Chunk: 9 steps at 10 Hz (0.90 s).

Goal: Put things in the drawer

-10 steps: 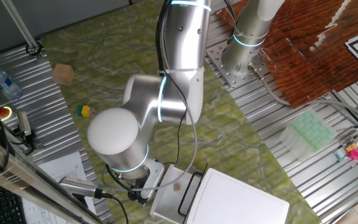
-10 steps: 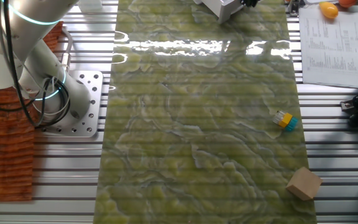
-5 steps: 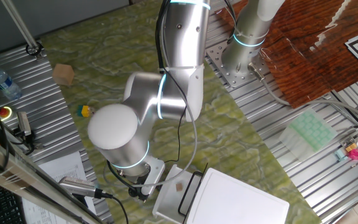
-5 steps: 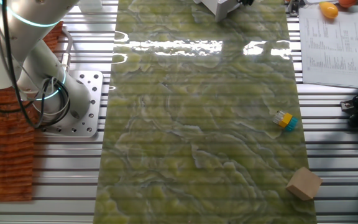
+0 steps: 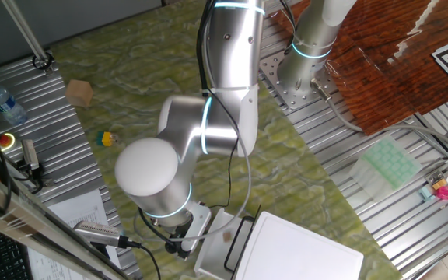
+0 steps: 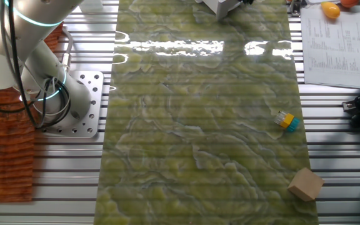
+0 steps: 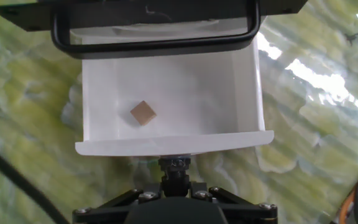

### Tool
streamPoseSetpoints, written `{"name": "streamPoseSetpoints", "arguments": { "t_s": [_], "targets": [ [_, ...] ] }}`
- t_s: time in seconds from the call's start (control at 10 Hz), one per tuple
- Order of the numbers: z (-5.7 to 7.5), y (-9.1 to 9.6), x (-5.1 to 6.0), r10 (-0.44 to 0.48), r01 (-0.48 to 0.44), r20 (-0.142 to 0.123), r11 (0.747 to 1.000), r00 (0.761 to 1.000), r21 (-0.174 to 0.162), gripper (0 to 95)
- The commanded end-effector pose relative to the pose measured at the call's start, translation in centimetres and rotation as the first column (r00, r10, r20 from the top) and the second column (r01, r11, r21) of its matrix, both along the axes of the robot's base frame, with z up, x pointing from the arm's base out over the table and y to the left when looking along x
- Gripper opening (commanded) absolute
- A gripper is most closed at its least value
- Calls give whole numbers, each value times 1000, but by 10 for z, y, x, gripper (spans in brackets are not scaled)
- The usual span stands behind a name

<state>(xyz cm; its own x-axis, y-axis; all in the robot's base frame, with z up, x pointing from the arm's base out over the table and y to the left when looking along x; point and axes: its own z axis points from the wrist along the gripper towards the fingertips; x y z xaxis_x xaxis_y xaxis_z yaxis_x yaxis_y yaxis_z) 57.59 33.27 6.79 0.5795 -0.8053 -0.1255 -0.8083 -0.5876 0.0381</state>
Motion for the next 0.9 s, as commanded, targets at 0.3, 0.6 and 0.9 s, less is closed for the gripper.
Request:
{"name": "streamPoseSetpoints", "arguments": {
  "t_s": [0.3,0.6,0.9],
  "targets": [
    [3,10,-3,-9,9,-16,1000,1000,-1,0],
    [2,14,-9,-6,6,-18,1000,1000,-2,0],
    [1,17,-17,-15,15,-22,1000,1000,1,0]
  ]
}}
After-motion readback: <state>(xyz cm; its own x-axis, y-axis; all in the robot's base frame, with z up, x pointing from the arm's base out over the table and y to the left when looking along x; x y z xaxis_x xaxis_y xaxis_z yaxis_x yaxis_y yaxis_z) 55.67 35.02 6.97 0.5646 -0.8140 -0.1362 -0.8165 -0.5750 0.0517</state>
